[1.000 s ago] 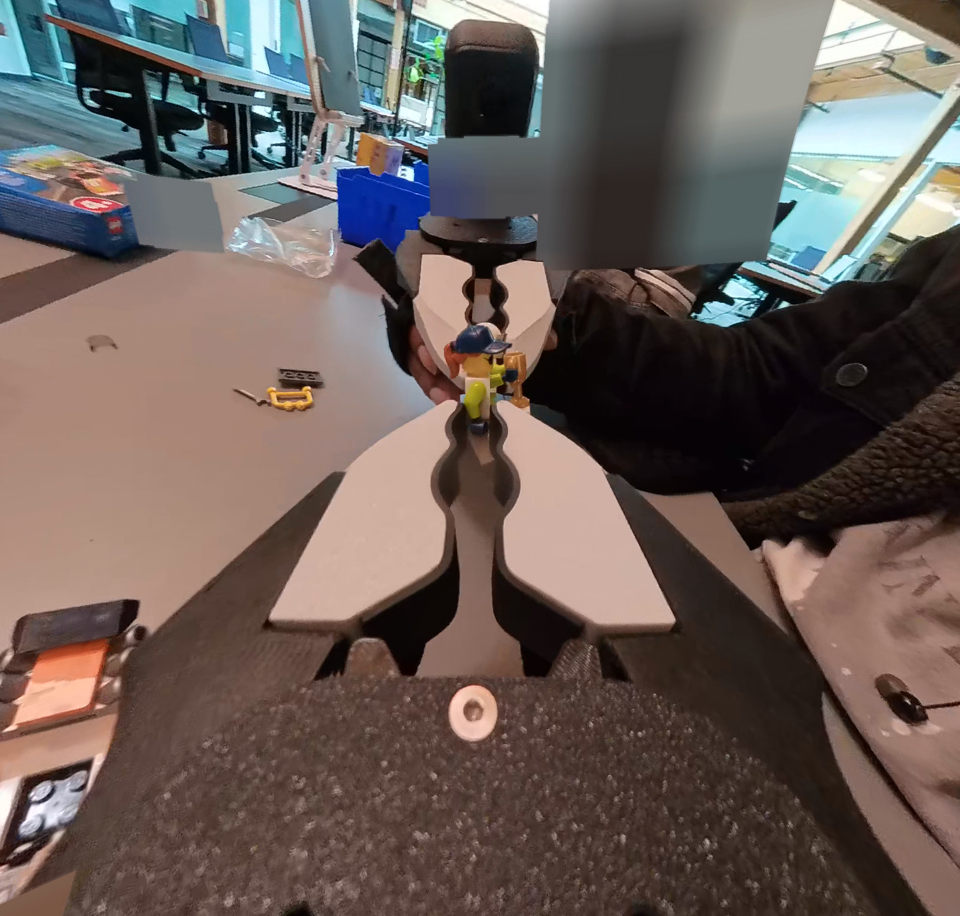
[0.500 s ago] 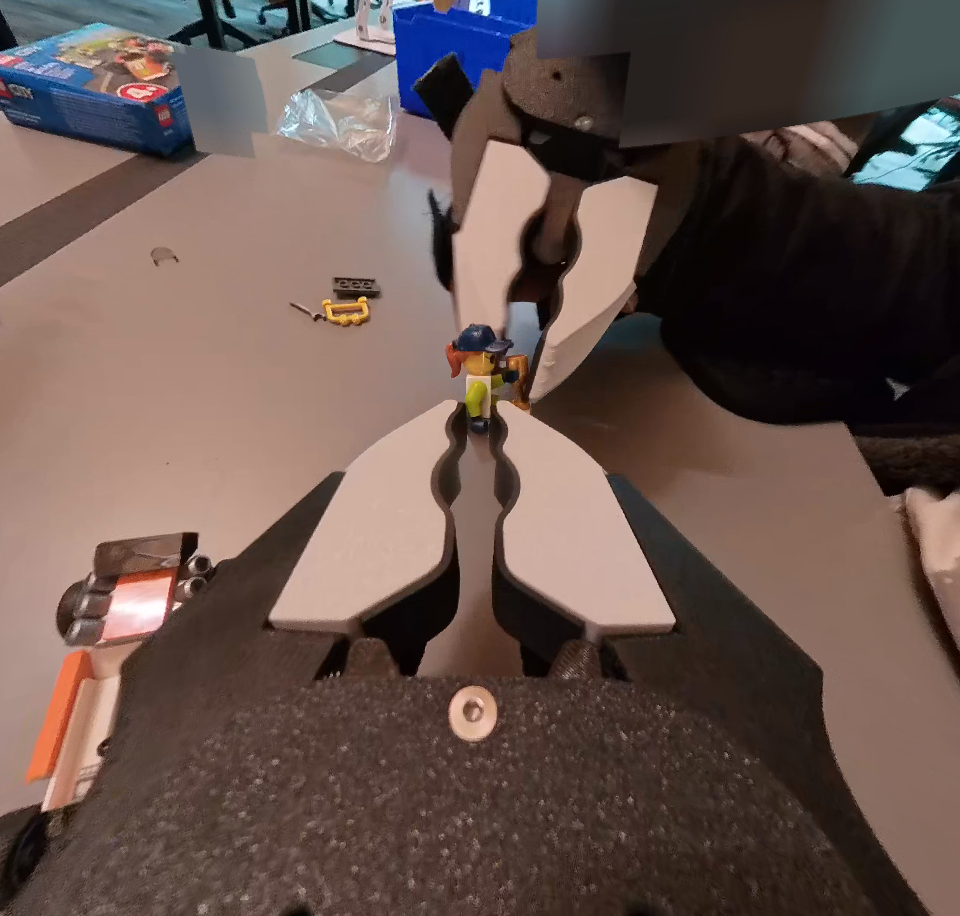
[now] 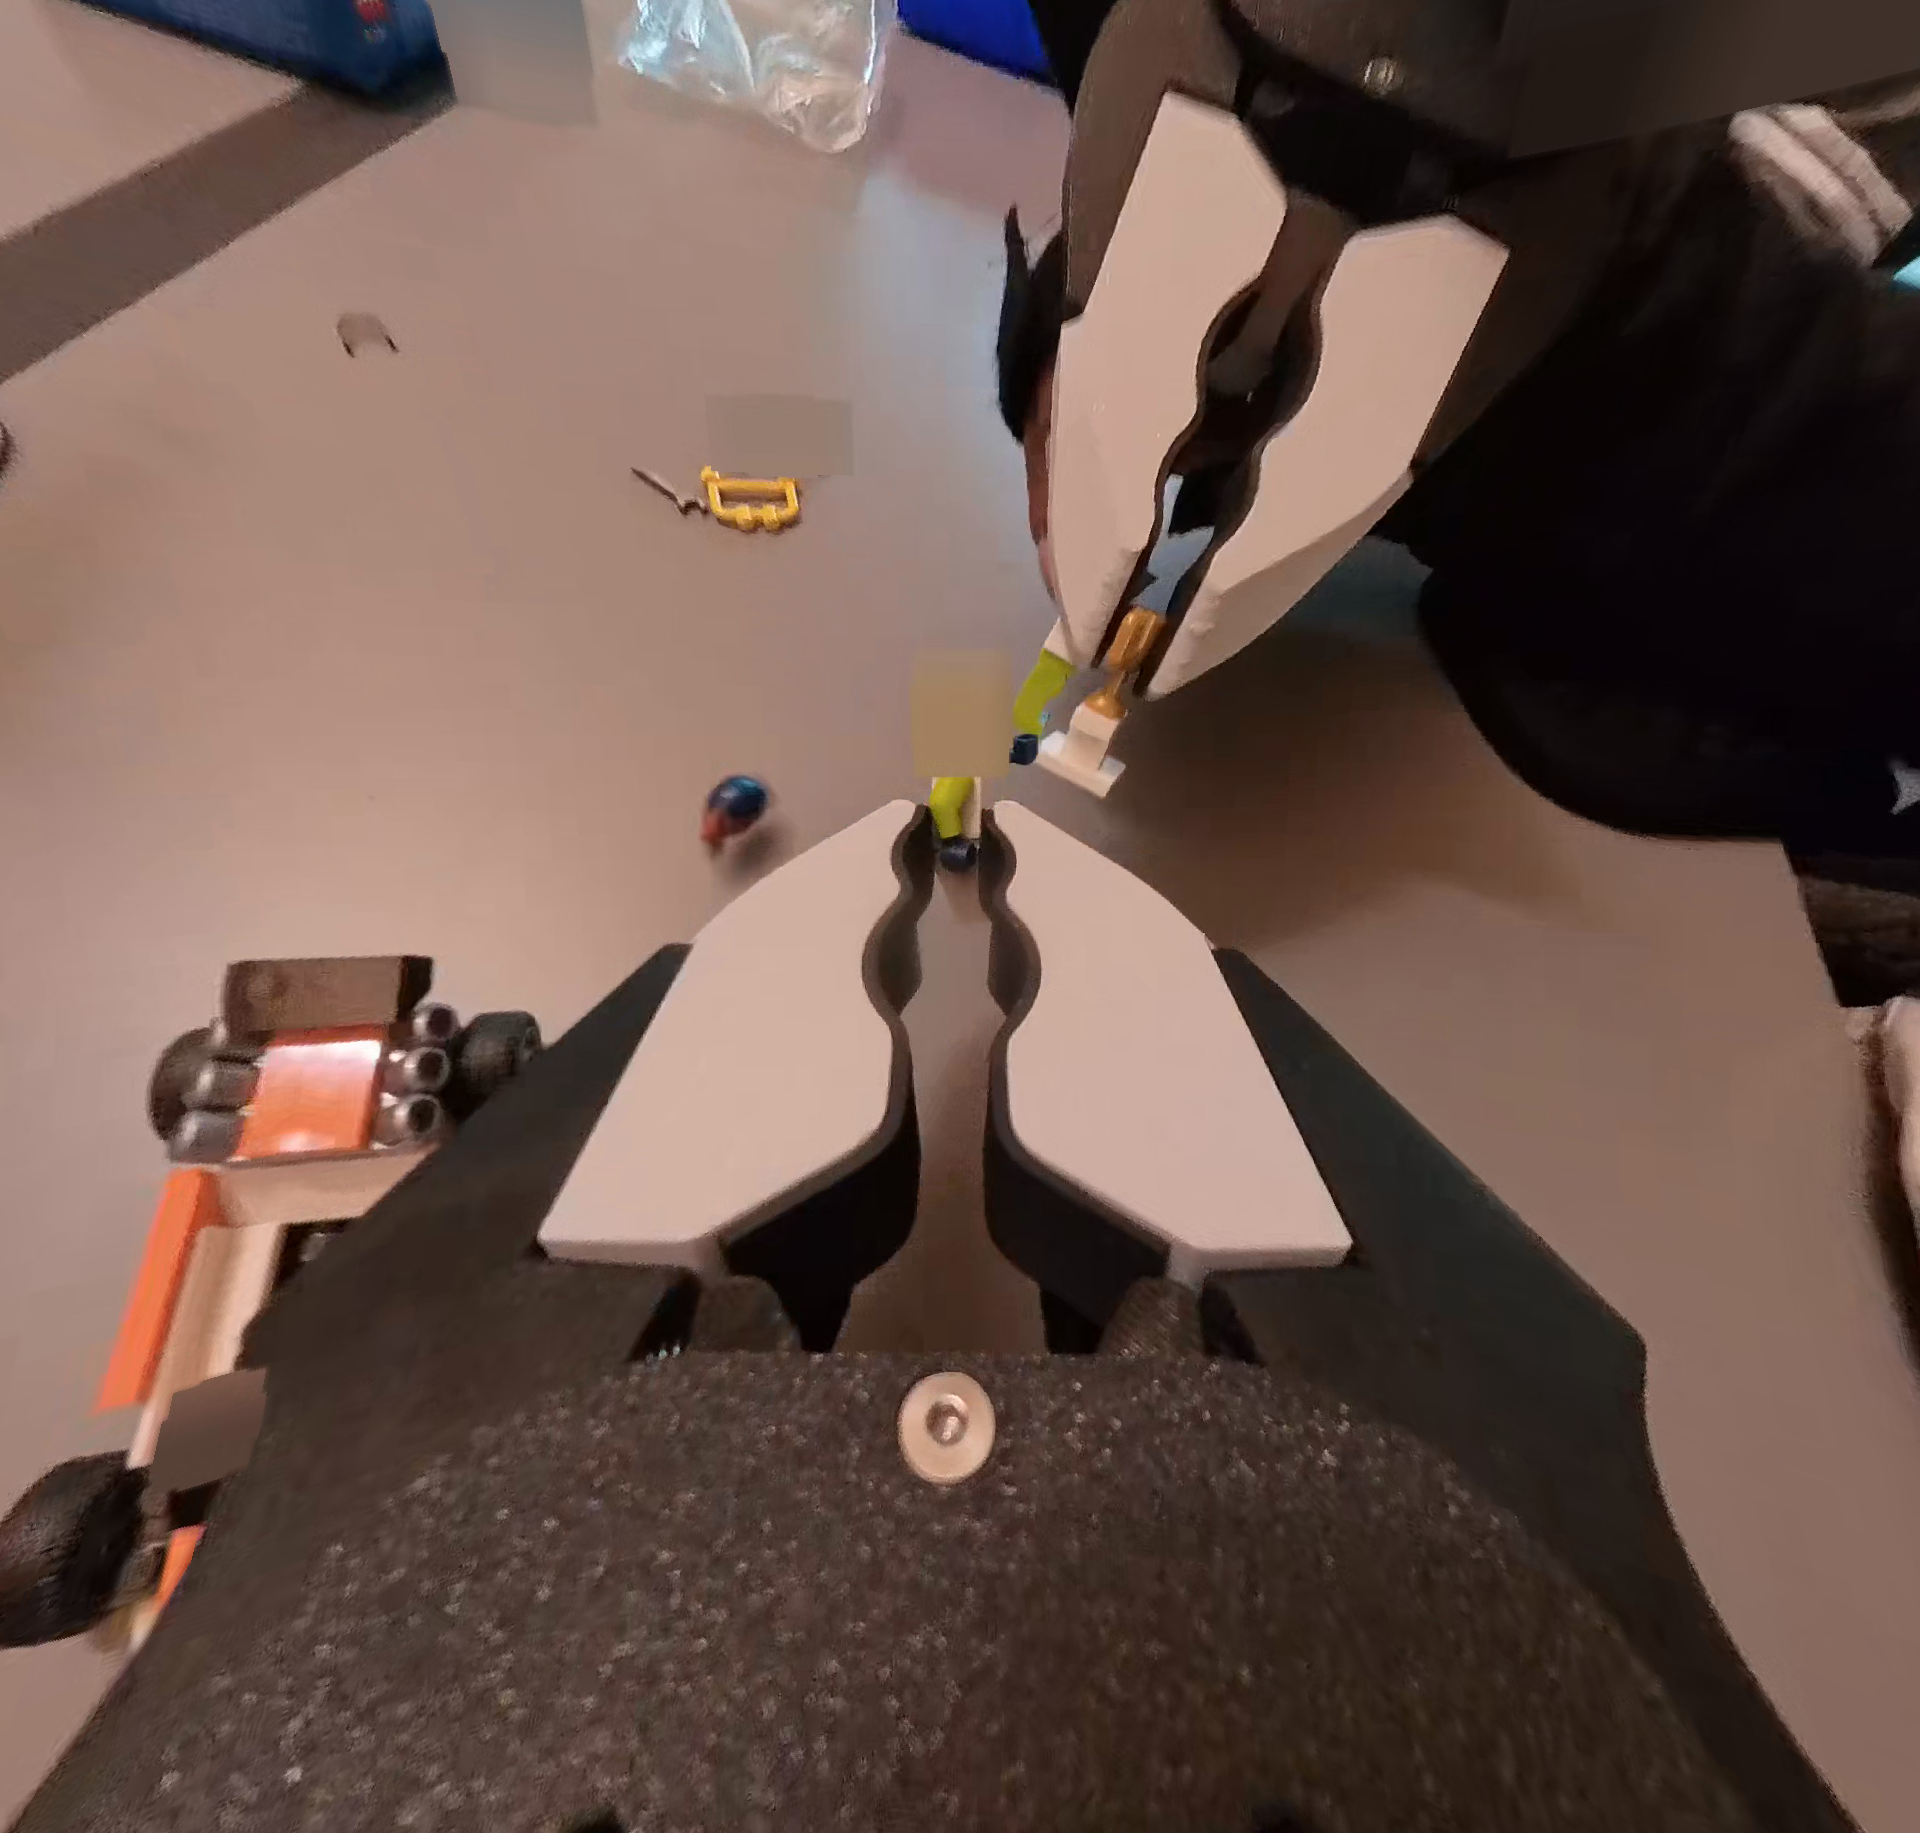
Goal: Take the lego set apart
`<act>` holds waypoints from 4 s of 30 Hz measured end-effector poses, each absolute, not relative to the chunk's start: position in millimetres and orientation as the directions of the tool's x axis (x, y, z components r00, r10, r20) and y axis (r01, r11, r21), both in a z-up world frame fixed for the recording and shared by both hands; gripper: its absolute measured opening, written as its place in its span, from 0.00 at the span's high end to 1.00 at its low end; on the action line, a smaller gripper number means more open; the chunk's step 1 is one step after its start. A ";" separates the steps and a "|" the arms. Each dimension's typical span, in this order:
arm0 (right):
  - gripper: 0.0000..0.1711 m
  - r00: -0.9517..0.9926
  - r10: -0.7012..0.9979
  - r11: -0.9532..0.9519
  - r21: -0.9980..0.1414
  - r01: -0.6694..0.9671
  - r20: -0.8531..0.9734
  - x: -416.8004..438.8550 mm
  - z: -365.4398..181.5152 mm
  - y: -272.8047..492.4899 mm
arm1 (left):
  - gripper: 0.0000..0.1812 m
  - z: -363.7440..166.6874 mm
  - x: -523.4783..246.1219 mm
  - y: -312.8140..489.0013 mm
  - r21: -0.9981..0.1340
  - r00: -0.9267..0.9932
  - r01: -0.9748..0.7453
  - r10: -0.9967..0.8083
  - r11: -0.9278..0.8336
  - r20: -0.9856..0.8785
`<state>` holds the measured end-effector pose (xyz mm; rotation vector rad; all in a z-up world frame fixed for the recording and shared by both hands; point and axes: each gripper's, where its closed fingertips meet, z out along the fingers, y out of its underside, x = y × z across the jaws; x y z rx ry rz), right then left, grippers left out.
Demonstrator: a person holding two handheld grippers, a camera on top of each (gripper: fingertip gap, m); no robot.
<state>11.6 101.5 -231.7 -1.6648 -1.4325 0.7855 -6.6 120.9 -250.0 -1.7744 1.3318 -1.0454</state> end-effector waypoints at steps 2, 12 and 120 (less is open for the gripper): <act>0.96 0.181 0.983 -0.077 -0.865 0.496 0.016 15.6 -234.4 103.2 | 0.96 -259.5 -6.2 121.4 -0.853 0.164 -0.451 -0.964 -0.262 0.209; 0.95 0.262 0.964 -0.188 -0.827 0.530 -0.051 33.9 -255.1 116.1 | 0.95 -284.0 -6.3 114.6 -0.791 0.161 -0.549 -0.962 -0.272 0.219; 0.97 0.262 0.943 -0.292 -0.890 0.351 -0.206 43.8 -231.6 118.4 | 0.96 -231.5 -2.3 123.7 -0.911 0.138 -0.285 -0.953 -0.298 0.268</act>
